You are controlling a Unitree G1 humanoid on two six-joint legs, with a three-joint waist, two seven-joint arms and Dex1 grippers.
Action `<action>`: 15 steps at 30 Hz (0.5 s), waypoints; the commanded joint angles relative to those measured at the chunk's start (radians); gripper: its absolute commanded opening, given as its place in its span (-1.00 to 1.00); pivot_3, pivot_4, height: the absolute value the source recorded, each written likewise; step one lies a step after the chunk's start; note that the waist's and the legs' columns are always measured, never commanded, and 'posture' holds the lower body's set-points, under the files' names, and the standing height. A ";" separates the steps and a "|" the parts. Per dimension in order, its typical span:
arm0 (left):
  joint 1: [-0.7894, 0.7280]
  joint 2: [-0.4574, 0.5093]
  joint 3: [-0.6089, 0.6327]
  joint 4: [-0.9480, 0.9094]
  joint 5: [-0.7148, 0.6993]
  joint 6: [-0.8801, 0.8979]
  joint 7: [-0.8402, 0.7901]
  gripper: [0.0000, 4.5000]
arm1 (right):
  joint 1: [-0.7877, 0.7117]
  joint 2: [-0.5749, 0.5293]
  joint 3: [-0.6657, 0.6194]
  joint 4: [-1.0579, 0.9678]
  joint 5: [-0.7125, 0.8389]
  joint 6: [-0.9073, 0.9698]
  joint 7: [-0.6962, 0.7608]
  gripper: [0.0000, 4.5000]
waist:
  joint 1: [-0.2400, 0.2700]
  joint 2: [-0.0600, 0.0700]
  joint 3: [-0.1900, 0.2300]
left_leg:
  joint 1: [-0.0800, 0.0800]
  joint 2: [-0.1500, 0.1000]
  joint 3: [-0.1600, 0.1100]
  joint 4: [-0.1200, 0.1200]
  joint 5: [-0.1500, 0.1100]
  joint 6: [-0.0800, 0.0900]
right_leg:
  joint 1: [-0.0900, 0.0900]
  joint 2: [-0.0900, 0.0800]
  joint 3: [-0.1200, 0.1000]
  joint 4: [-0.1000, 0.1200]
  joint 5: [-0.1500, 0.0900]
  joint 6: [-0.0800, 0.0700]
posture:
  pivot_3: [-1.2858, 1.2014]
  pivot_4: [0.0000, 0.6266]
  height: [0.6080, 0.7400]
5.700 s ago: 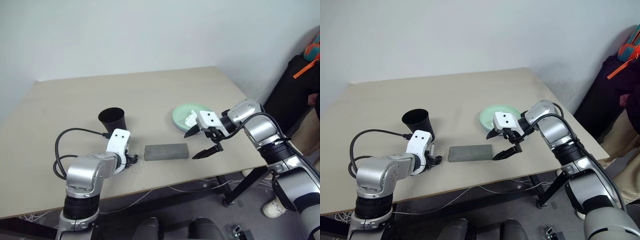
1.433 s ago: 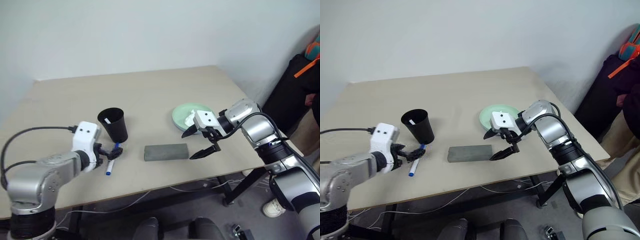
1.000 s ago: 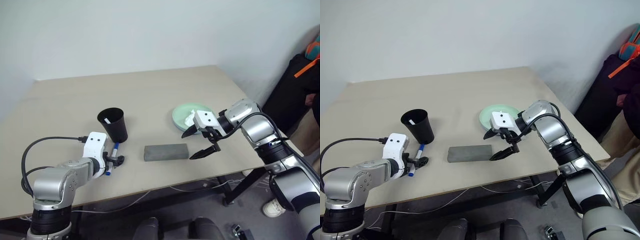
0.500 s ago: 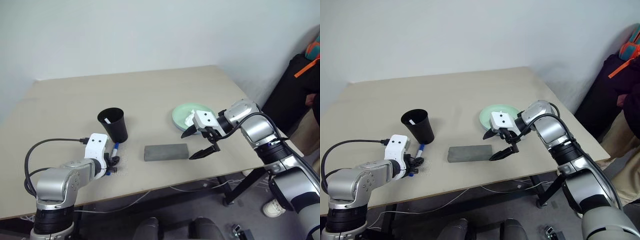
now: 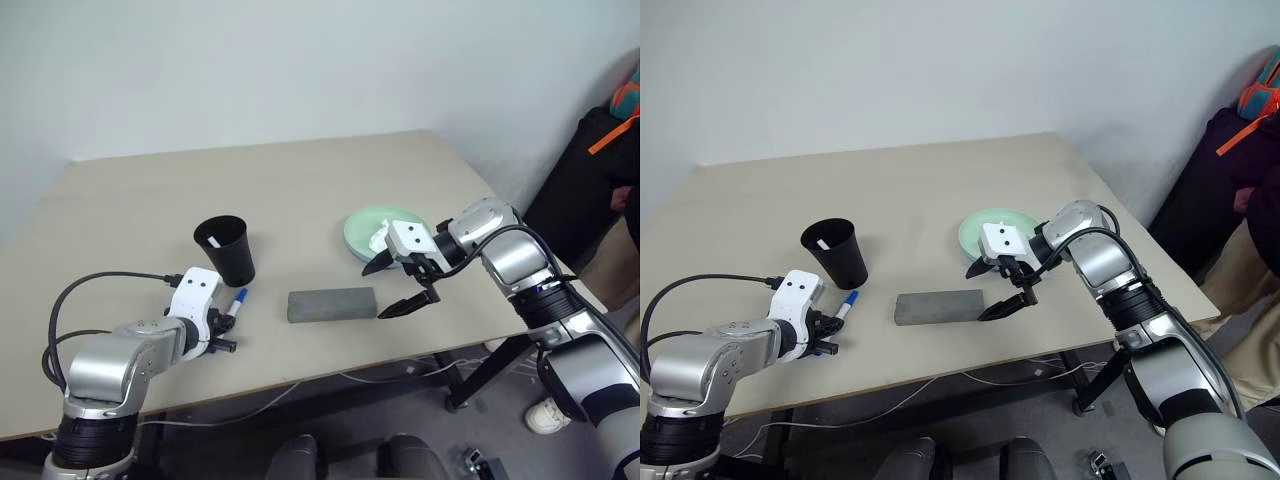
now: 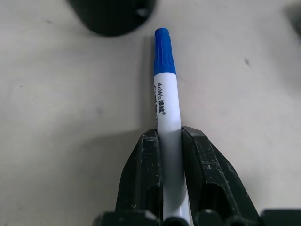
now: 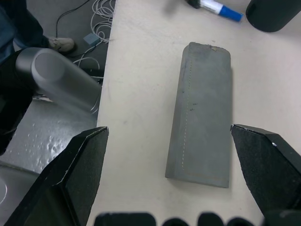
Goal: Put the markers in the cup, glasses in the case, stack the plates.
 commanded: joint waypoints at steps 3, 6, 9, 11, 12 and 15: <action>0.010 0.085 -0.005 -0.082 -0.063 -0.164 -0.184 -0.79 | -0.029 0.004 -0.011 -0.019 0.000 -0.008 -0.008 1.00 | 0.000 0.000 0.000 | -0.001 0.000 0.000 -0.001 0.000 0.000 | -0.001 0.000 0.000 0.000 0.000 0.000 | 0.03 -1.00 1.00; -0.026 0.053 0.026 -0.066 -0.076 -0.267 -0.214 -0.79 | -0.028 0.004 -0.011 -0.023 0.001 -0.007 -0.008 1.00 | 0.000 0.000 0.000 | -0.001 0.000 0.001 -0.001 0.000 0.000 | -0.001 -0.001 0.001 0.000 0.000 0.000 | 0.03 -1.00 1.00; -0.088 -0.024 0.062 -0.035 -0.065 -0.408 -0.191 -0.79 | -0.026 0.004 -0.012 -0.029 0.002 -0.005 -0.009 1.00 | 0.003 -0.001 0.000 | -0.001 0.000 0.001 -0.001 0.000 0.000 | -0.001 -0.001 0.000 0.000 0.000 0.000 | 0.03 -1.00 1.00; -0.118 -0.059 0.067 -0.023 -0.060 -0.480 -0.188 -0.79 | -0.024 0.003 -0.012 -0.030 0.003 -0.005 -0.009 1.00 | 0.003 -0.001 0.000 | -0.001 0.000 0.001 -0.001 0.000 0.000 | -0.001 -0.001 0.000 0.000 0.000 0.000 | 0.03 -1.00 1.00; -0.132 -0.073 0.070 -0.019 -0.069 -0.492 -0.187 -0.79 | -0.023 0.003 -0.012 -0.031 0.003 -0.005 -0.009 1.00 | 0.003 -0.001 0.000 | -0.001 0.000 0.001 -0.001 0.000 0.000 | -0.001 -0.001 0.000 0.000 0.000 0.000 | 0.03 -1.00 1.00; -0.218 -0.164 0.104 0.039 -0.097 -0.541 -0.135 -0.79 | -0.024 0.005 -0.012 -0.032 0.004 -0.006 -0.009 1.00 | 0.003 -0.001 0.000 | -0.001 0.000 0.002 0.000 0.000 0.000 | 0.000 0.001 0.000 -0.001 0.000 0.000 | 0.03 -1.00 1.00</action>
